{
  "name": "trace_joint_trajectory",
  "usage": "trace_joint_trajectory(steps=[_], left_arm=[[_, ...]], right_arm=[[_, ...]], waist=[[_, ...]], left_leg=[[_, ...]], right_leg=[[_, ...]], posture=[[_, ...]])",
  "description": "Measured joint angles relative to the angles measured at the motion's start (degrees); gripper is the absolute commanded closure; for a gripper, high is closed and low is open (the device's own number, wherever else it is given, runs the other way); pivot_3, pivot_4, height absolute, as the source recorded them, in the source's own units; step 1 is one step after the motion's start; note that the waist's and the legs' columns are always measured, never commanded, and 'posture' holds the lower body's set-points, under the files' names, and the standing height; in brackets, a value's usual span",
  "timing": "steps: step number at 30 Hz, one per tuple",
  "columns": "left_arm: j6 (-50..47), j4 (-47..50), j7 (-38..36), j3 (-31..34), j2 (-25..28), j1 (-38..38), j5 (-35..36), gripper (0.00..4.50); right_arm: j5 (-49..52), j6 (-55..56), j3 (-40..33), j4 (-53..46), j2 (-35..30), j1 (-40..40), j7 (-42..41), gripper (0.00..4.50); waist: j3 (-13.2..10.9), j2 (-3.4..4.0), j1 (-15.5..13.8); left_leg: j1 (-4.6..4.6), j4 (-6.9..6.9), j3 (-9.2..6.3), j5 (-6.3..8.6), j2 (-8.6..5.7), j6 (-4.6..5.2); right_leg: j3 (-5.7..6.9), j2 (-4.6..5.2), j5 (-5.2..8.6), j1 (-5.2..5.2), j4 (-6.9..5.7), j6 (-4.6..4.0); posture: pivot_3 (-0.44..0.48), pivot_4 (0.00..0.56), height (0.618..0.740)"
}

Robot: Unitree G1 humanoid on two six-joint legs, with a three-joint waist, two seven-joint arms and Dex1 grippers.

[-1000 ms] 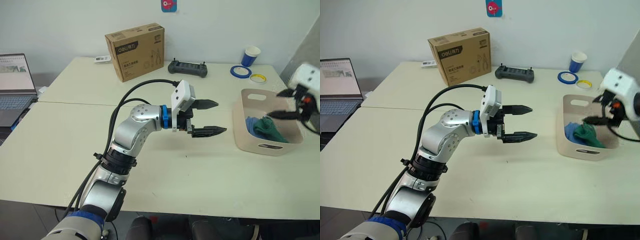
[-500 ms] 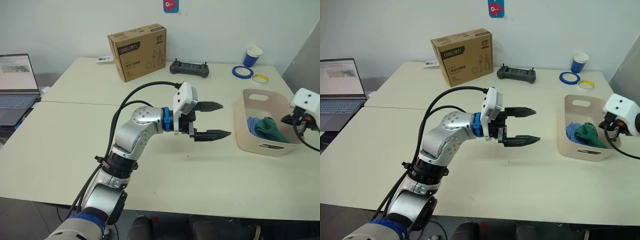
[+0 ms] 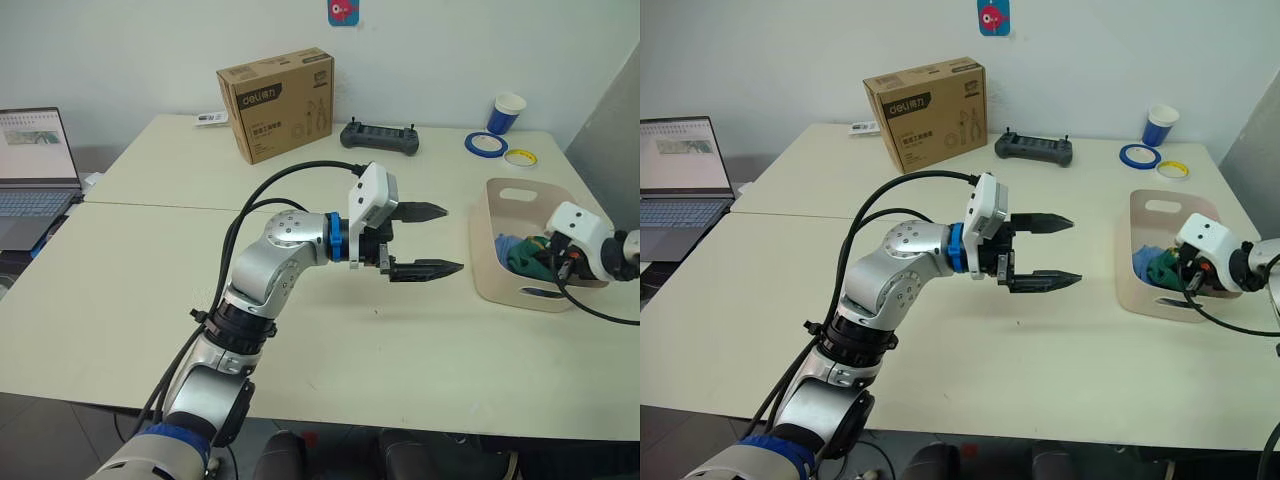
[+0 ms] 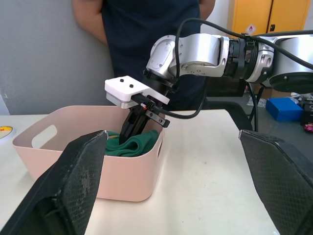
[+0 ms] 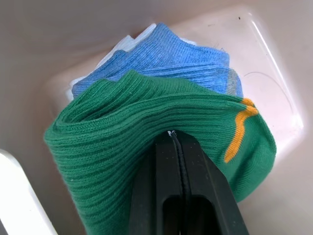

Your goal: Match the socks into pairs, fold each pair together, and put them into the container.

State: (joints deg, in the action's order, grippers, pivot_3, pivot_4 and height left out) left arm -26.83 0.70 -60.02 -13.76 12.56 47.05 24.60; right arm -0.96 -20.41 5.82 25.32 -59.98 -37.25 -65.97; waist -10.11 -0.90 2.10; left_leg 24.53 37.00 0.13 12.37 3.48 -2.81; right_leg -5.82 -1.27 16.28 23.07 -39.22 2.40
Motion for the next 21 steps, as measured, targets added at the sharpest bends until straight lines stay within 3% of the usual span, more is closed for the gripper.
trace_joint_trajectory(steps=[6,9,11,14,18,21], left_arm=[[0.1,-1.3,-0.3,0.9,4.2,-0.2,-0.8,0.00],[0.9,-1.6,0.8,2.7,7.2,-1.7,-1.7,0.00],[1.1,-2.2,2.0,4.5,9.4,-3.9,-2.4,0.00],[1.5,-2.7,4.1,7.1,11.0,-7.6,-2.8,0.00],[5.8,-2.4,10.9,11.1,11.5,-14.2,-5.8,0.00],[7.5,-1.7,15.6,14.2,12.2,-20.0,-7.6,0.00]], right_arm=[[0.0,0.8,-1.7,-2.1,-5.3,-3.0,-0.3,4.49],[3.3,-2.8,-6.4,-9.5,-4.4,-6.1,0.9,4.32],[7.1,-7.1,-9.9,-16.2,-1.1,-6.1,3.0,3.87],[12.2,-15.3,-13.8,-27.1,8.1,-2.4,9.5,2.80],[14.2,-19.9,-13.3,-40.3,22.9,8.1,21.5,1.38],[13.3,-19.4,-11.9,-44.2,30.2,12.9,29.2,0.24]], waist=[[0.0,0.08,0.1],[0.0,0.09,1.0],[0.0,0.06,1.2],[0.0,0.00,1.1],[0.0,-0.02,0.8],[0.0,-0.01,0.4]], left_leg=[[0.00,-0.02,0.01,0.00,0.00,0.00],[-0.05,-0.03,-0.06,0.00,0.06,0.01],[-0.08,-0.01,-0.15,0.00,0.11,0.01],[-0.08,0.03,-0.19,0.00,0.10,0.00],[-0.05,0.01,-0.16,-0.01,0.08,-0.01],[0.03,0.06,-0.09,-0.01,0.04,-0.02]], right_leg=[[-0.01,0.00,0.00,0.03,-0.02,0.00],[0.00,-0.05,0.00,0.02,-0.06,0.00],[0.04,-0.11,0.00,-0.01,-0.16,0.00],[0.11,-0.09,0.00,0.00,-0.36,0.00],[0.10,-0.03,0.01,0.08,-0.50,0.00],[0.07,0.03,0.00,0.17,-0.55,0.00]], posture=[[0.000,0.150,0.740],[0.000,0.150,0.740],[0.000,0.150,0.740],[0.000,0.150,0.740],[0.000,0.150,0.740],[0.000,0.150,0.740]])
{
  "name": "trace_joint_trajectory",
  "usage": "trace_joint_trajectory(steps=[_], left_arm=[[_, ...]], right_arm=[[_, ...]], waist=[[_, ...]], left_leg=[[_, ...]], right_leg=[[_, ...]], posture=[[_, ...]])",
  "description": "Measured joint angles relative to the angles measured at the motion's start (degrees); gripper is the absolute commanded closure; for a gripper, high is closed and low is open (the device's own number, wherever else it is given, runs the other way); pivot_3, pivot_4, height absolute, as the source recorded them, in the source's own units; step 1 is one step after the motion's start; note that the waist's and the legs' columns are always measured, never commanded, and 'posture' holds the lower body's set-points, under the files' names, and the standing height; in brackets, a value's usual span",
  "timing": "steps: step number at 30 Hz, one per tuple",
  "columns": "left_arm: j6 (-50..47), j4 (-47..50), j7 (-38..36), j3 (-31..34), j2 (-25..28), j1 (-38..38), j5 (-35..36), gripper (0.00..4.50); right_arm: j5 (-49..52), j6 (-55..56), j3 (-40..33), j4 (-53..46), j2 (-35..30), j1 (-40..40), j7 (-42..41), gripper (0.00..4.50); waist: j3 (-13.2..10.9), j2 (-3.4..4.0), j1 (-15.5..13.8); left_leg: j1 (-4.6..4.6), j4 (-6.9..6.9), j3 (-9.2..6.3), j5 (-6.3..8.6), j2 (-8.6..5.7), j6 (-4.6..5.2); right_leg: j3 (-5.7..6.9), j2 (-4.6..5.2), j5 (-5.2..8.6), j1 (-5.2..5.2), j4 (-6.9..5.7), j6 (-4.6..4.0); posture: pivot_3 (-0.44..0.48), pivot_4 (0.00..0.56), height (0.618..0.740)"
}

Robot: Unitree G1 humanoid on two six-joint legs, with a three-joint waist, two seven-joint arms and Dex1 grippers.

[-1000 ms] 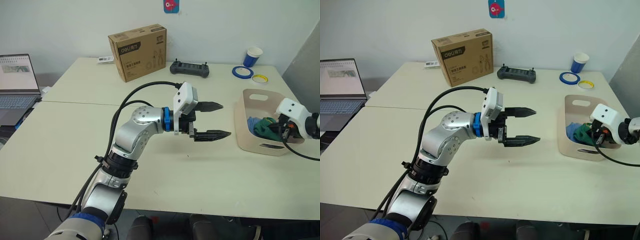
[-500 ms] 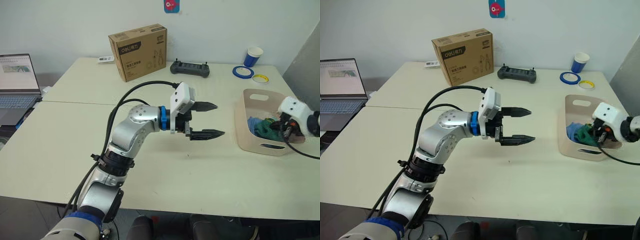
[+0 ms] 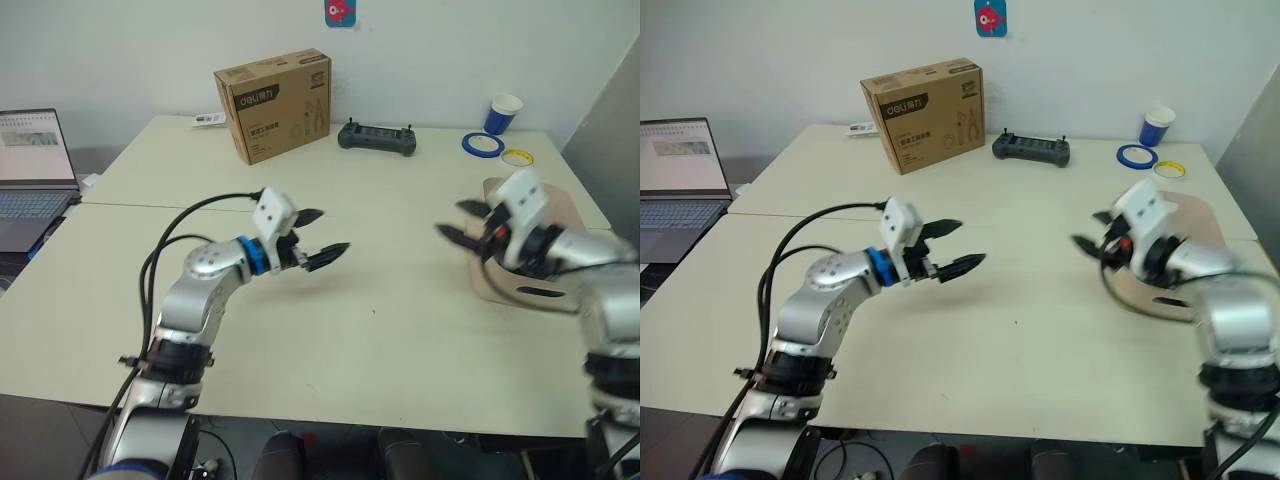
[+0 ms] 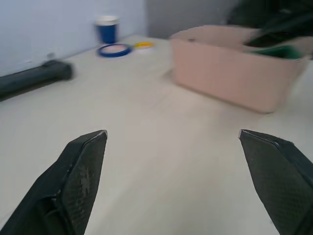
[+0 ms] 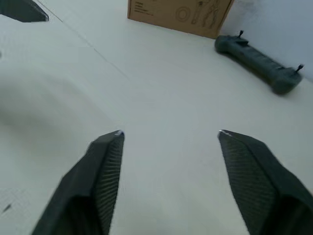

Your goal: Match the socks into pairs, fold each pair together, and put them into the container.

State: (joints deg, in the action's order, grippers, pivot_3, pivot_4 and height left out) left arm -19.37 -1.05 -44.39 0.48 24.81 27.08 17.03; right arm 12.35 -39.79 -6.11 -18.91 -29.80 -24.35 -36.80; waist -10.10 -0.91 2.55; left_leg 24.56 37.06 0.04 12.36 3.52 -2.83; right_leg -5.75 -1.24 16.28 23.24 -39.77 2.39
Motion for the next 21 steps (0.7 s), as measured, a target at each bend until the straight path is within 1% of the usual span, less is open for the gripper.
trace_joint_trajectory(steps=[1,3,5,8,10,12,15,21], left_arm=[[0.3,0.4,1.6,0.6,0.0,-1.5,-0.6,0.00],[2.1,2.3,5.3,1.9,-0.5,-5.1,-2.1,0.00],[3.9,3.9,9.2,2.8,-1.8,-9.6,-3.6,0.00],[6.1,3.9,15.1,2.4,-3.7,-16.3,-8.0,0.00],[7.0,3.9,17.4,2.0,-4.5,-18.9,-9.8,0.00],[8.0,4.4,17.9,2.0,-4.8,-20.4,-10.4,0.00],[9.5,5.4,17.9,0.9,-5.9,-22.4,-10.5,0.00],[11.0,5.2,17.1,0.1,-5.8,-21.7,-10.5,0.00]], right_arm=[[-0.3,0.8,0.1,-1.3,2.5,0.9,2.8,0.04],[-3.2,5.1,1.5,-3.3,7.0,4.4,8.6,0.04],[-6.8,10.0,4.4,-3.3,9.8,10.5,13.0,0.04],[-10.5,15.5,6.5,-1.8,15.0,19.1,19.3,0.04],[-11.8,18.0,7.3,-1.2,16.7,21.9,21.9,0.04],[-12.9,20.0,8.2,-1.4,17.8,23.8,23.2,0.04],[-13.4,21.7,10.0,-1.4,20.1,26.9,24.5,0.04],[-13.3,23.0,10.8,-1.4,21.0,27.1,24.8,0.04]], waist=[[0.0,0.00,-0.1],[0.1,-0.12,-0.3],[0.2,-0.28,-0.8],[0.2,-0.27,-0.8],[0.2,-0.28,-0.8],[0.3,-0.28,-0.7],[0.4,-0.35,-0.6],[0.5,-0.37,-0.6]], left_leg=[[0.00,0.00,0.01,0.00,-0.02,0.00],[-0.02,-0.03,-0.02,0.00,-0.01,0.00],[-0.05,-0.08,-0.01,0.00,0.01,0.00],[-0.04,-0.08,0.07,0.00,0.01,0.00],[-0.04,-0.06,0.10,0.00,0.01,-0.01],[-0.13,-0.08,0.10,-0.01,0.03,-0.01],[-0.17,-0.11,0.10,0.00,0.07,-0.01],[-0.17,-0.11,0.09,0.00,0.07,-0.01]], right_leg=[[0.00,0.01,0.00,-0.01,0.00,0.00],[0.03,0.01,0.01,-0.03,0.03,0.01],[0.06,0.01,0.02,-0.05,0.09,-0.01],[-0.02,0.04,0.01,-0.02,0.11,-0.01],[-0.02,0.03,0.03,-0.02,0.13,0.00],[-0.03,0.01,0.14,-0.05,0.12,0.18],[-0.03,-0.03,0.21,-0.06,0.09,0.08],[-0.03,-0.05,0.22,-0.06,0.08,0.08]], posture=[[0.000,0.150,0.740],[0.000,0.150,0.740],[0.000,0.150,0.740],[0.000,0.150,0.740],[0.000,0.150,0.740],[0.000,0.150,0.740],[0.000,0.150,0.740],[0.000,0.150,0.740]])
